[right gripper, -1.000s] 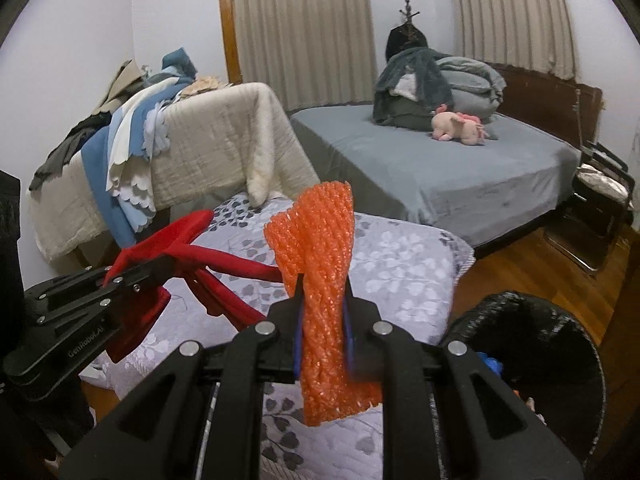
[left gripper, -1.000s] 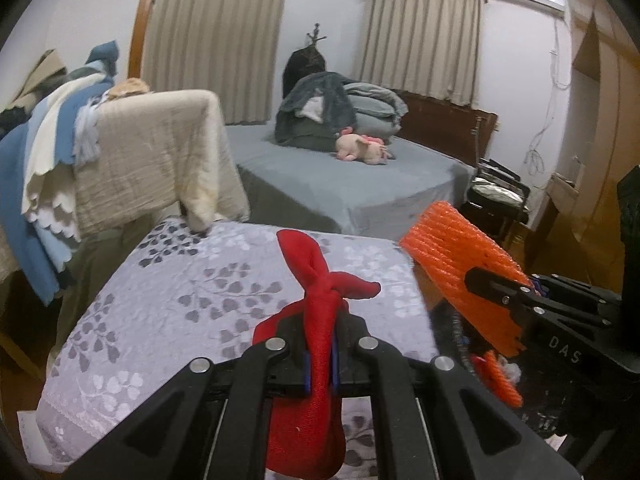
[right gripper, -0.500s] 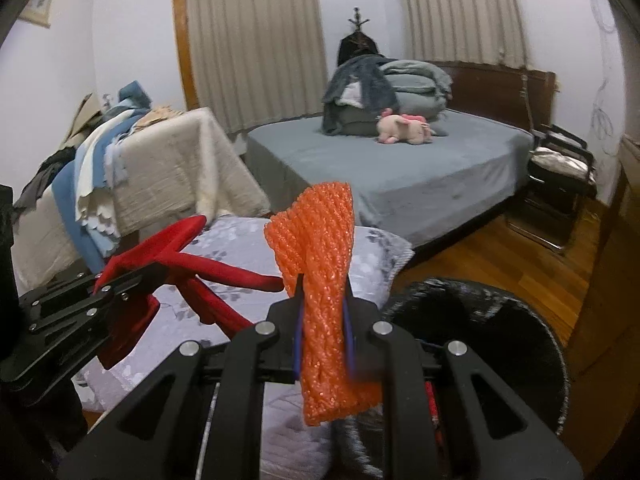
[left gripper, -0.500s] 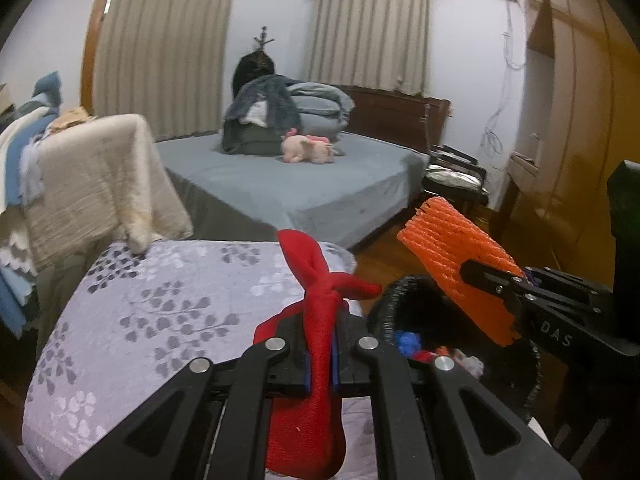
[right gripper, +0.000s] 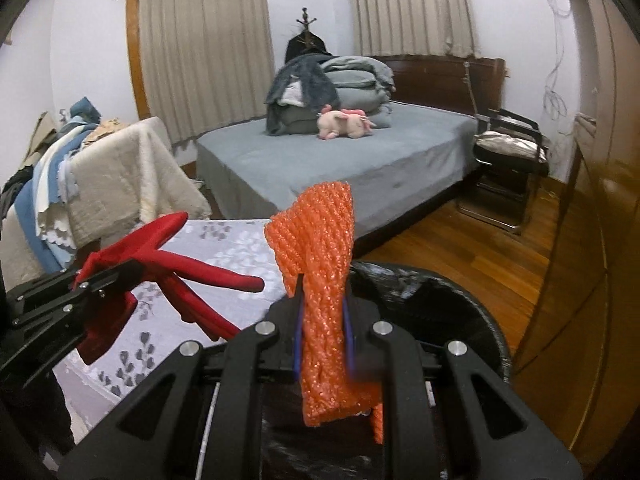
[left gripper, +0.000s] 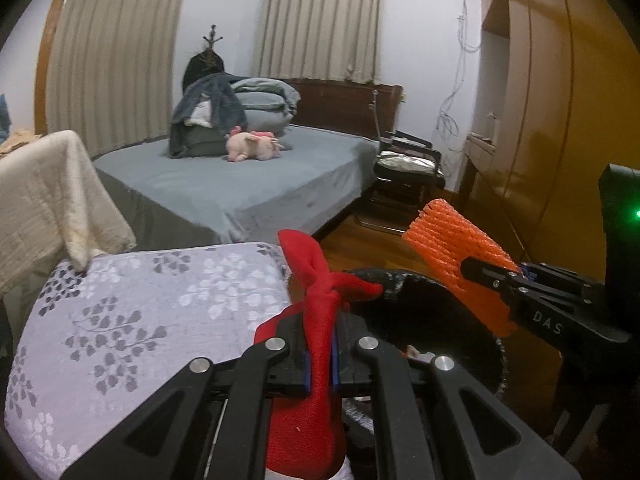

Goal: Collect trash
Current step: 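Carry the red glove and orange mesh over the bin and open both grippers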

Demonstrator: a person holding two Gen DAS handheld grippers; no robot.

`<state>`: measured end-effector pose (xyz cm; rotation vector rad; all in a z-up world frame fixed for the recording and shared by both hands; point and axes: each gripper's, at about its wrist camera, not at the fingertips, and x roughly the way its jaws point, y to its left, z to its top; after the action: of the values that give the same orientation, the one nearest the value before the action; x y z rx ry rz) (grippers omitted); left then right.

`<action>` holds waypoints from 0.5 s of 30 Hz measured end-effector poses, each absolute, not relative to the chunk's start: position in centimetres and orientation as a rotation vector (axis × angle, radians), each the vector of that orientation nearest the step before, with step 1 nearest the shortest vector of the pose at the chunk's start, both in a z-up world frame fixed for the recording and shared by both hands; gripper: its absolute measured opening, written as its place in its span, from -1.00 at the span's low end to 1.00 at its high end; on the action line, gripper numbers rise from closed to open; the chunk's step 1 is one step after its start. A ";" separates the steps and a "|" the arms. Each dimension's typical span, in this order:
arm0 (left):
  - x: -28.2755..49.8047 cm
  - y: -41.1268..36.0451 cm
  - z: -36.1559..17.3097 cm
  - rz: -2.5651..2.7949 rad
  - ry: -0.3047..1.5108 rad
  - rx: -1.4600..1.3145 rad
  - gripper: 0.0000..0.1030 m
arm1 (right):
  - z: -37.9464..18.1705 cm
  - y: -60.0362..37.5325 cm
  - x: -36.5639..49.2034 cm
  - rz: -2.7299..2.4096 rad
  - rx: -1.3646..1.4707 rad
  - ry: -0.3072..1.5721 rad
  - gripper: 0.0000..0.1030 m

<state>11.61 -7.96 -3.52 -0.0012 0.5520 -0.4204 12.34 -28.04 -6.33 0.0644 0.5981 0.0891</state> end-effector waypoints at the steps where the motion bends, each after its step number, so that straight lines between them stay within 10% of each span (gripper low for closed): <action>1: 11.8 -8.4 -3.6 -0.430 0.554 0.004 -0.88 | -6.5 -28.5 12.2 0.079 0.066 0.600 -0.70; 15: 14.2 -13.7 -5.2 -0.547 0.560 0.034 -0.88 | -9.3 -32.8 12.4 -0.036 0.082 0.637 -0.70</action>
<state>14.18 -13.71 -5.16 0.0336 0.5597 -0.5472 12.42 -32.85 -9.32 0.0822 0.6371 -0.0359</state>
